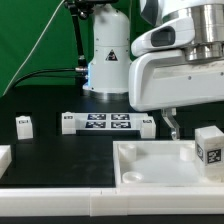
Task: Assemble one leg
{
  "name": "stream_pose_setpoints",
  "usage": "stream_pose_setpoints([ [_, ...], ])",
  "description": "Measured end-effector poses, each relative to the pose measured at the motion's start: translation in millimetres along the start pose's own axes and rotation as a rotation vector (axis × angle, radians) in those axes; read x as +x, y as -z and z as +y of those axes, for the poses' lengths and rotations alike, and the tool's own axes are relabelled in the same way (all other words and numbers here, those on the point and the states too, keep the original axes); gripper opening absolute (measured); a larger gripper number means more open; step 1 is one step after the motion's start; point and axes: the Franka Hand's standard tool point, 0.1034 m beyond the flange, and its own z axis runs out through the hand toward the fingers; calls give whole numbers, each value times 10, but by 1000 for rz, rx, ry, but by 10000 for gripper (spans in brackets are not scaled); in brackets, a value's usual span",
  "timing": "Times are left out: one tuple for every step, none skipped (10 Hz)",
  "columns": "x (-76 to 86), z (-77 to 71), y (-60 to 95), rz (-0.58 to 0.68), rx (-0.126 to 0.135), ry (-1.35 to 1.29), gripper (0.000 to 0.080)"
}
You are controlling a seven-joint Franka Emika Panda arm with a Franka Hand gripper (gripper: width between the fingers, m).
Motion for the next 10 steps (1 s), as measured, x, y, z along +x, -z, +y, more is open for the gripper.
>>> stream_pose_setpoints([
  [-3,-2,-4,0,0,0,648],
  [-36,-3,-13,-26,2,1,648],
  [-105,-16,-4,-152,17,0,648],
  [-82,-29,6,-228,28,-1,648],
  [-111,-49,9,-336,43,0,648],
  [-85,-54,7,-390,52,-1,648],
  [-113,-62,16,-473,64,0,648],
  [-46,-54,0,-471,65,-1,648],
  [-10,-45,-3,-456,64,-3,648],
  [9,-32,-6,-448,63,-4,648],
])
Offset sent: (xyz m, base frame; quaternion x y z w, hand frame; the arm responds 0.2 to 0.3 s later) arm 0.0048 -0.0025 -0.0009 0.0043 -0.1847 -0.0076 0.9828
